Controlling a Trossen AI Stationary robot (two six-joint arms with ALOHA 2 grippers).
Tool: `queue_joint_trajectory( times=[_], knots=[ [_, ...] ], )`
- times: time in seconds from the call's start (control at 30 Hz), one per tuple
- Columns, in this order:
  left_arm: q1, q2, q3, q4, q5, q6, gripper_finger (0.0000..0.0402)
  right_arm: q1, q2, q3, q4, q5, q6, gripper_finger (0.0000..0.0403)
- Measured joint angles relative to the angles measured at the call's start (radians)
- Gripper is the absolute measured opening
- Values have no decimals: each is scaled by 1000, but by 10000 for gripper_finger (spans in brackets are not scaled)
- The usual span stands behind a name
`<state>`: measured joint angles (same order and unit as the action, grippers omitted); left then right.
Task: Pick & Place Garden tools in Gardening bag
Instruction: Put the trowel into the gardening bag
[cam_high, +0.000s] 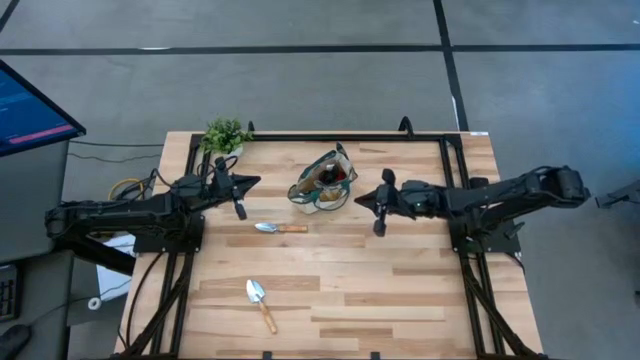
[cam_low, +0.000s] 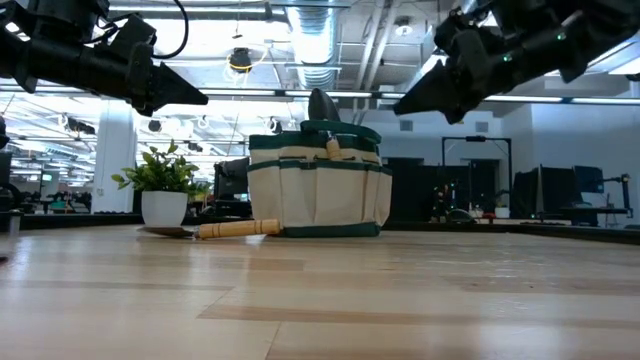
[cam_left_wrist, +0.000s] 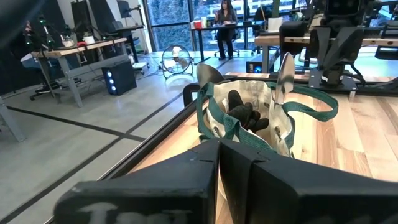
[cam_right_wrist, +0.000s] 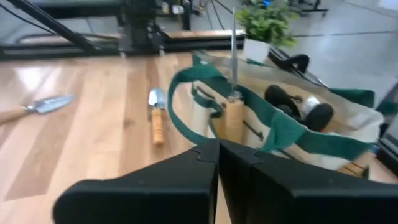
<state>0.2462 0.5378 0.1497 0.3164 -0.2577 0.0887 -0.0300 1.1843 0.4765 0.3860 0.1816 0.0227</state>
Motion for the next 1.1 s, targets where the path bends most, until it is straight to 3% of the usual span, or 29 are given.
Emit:
queue_joint_trajectory(
  times=[0.7, 1.1],
  knots=[
    [0, 0, 0, -1, 10, -1, 2, -98, 0, -15, 5, -208, -6, 0],
    [-10, 0, 0, -3, 441, -133, 2, -97, 0, -15, 4, -209, -6, 0]
  ],
)
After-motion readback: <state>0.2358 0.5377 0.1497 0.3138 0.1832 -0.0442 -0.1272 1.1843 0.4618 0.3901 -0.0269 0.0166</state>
